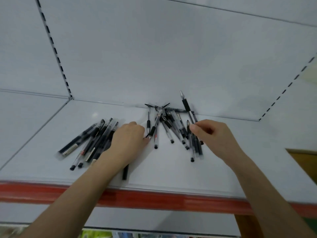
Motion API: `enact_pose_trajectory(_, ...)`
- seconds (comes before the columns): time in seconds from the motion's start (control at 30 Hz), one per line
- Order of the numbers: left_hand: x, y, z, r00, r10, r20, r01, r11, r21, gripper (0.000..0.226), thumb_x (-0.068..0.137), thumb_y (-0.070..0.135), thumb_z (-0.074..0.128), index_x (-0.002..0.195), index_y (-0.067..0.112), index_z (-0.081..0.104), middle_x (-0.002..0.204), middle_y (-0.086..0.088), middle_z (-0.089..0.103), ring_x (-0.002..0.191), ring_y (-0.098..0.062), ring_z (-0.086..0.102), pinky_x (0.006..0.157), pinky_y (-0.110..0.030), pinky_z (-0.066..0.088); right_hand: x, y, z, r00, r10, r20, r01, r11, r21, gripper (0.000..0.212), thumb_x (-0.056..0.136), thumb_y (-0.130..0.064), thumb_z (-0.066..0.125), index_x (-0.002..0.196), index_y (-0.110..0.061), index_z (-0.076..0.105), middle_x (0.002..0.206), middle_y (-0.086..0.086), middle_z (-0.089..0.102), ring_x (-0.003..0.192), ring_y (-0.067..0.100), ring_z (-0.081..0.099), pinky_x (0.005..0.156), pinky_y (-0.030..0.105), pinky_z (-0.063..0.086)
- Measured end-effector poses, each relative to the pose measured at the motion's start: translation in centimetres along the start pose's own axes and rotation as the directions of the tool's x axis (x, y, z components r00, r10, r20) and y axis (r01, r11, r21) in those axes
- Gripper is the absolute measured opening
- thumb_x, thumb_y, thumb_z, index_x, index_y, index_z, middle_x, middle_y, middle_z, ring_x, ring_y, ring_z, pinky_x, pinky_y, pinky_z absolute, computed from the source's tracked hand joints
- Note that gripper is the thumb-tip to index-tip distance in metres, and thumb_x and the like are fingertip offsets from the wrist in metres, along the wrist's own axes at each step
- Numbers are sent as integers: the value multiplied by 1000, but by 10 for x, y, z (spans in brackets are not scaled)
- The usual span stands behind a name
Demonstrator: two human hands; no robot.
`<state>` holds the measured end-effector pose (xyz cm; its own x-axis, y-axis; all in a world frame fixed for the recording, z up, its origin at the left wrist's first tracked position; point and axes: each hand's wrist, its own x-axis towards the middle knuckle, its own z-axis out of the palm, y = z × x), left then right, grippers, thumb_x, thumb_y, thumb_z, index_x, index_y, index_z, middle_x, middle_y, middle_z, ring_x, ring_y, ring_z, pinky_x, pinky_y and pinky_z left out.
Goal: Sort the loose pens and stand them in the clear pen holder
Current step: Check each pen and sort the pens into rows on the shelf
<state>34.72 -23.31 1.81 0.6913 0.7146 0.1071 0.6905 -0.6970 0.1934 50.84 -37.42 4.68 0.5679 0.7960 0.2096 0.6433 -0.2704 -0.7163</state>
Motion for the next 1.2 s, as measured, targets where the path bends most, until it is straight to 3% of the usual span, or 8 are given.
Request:
enact_pose_trajectory(0.1,-2,-2,-3,1000,6,-8,-6,998,-57,30,91,35,50,104,10,60,107,-8,58,99,-25,54,81,-30,41,-4,2,-3,998,-58,2,58,997,-56,9,89,-21,57,82,-23,63,81,-1,65,80,16,60,74,19,45)
enact_pose_trajectory(0.17,-8,-5,-8,998,-4,-63,-14,961,-276,21,89,30,55,99,12,59,98,-3,61,91,-20,56,74,-25,42,-7,1,-6,995,-102,15,102,995,8,24,91,-15,55,86,-38,56,80,-8,65,77,8,62,71,13,45)
enact_pose_trajectory(0.33,-27,-9,-27,988,-43,-148,-92,607,-789,10,79,12,69,78,18,61,76,8,66,67,0,59,63,-8,46,-13,0,-10,953,-291,90,301,943,-139,29,91,-9,54,108,-31,62,96,-9,64,86,0,57,79,4,39)
enact_pose_trajectory(0.47,-34,-13,-31,982,-51,-180,-117,580,-806,12,77,10,70,77,19,62,76,7,66,68,-2,60,66,-15,50,-10,0,-6,923,-364,129,384,901,-204,28,88,-3,56,109,-19,66,86,3,65,79,11,56,76,13,40)
enact_pose_trajectory(0.63,-38,-15,-33,979,-17,-201,-151,603,-784,16,77,10,71,76,22,61,76,5,66,70,-4,60,67,-12,49,-9,-4,-1,902,-397,173,424,888,-176,29,85,-18,48,107,-20,67,79,-10,59,83,0,51,73,7,39)
enact_pose_trajectory(0.93,-41,-12,-33,988,46,-150,-149,575,-805,21,74,13,73,75,32,65,72,12,68,70,-1,62,69,-15,50,-14,-6,2,880,-417,226,457,873,-170,31,88,-26,46,111,-20,66,88,0,65,84,8,54,76,17,42)
enact_pose_trajectory(1.07,-42,-7,-35,991,3,-136,-127,379,-917,9,66,22,72,75,24,71,68,1,66,65,-14,58,63,-21,48,-20,-11,6,892,-382,242,413,906,-94,28,89,-24,50,112,-22,65,85,-25,57,84,-10,53,75,5,38)
enact_pose_trajectory(1.2,-38,0,-27,977,-193,-89,-82,43,-996,8,72,9,66,78,14,68,60,2,63,56,-5,59,60,-13,51,-34,-23,16,914,-286,286,271,958,93,29,91,-17,54,93,-46,55,82,-18,63,79,-7,61,69,8,43)
